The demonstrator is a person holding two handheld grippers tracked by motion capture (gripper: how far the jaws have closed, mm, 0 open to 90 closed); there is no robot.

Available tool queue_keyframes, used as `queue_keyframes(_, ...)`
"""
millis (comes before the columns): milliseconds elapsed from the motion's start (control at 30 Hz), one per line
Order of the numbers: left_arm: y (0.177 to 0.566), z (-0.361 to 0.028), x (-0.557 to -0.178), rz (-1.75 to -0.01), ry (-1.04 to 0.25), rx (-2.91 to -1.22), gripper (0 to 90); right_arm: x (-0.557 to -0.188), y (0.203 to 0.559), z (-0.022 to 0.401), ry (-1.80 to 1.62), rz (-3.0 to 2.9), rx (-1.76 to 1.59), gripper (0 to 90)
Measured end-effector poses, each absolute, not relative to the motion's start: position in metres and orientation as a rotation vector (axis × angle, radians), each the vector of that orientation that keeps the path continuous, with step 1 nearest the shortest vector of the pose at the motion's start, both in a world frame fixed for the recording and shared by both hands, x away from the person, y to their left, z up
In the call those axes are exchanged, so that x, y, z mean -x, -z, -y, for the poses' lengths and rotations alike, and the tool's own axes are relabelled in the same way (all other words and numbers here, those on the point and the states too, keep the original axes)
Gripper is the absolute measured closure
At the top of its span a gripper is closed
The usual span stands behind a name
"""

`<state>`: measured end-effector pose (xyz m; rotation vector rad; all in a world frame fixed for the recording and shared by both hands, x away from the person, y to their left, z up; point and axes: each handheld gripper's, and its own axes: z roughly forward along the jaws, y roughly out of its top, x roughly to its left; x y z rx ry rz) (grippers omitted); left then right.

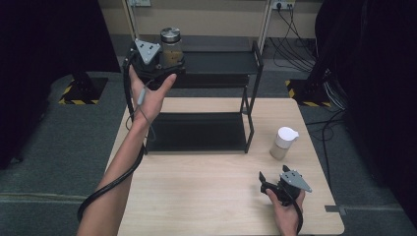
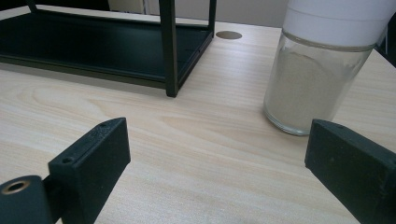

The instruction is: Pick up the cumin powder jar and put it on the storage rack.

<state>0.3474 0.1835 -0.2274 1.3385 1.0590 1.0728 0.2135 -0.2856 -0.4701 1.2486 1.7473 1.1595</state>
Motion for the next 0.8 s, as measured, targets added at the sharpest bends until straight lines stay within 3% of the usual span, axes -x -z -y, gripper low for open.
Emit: queue_keyframes(800,0.286,-0.199,-0.297,-0.98,-1.144,-1.323,0.0,-0.213,0.47,0.284,-1.156,-1.743,-1.249,6.8)
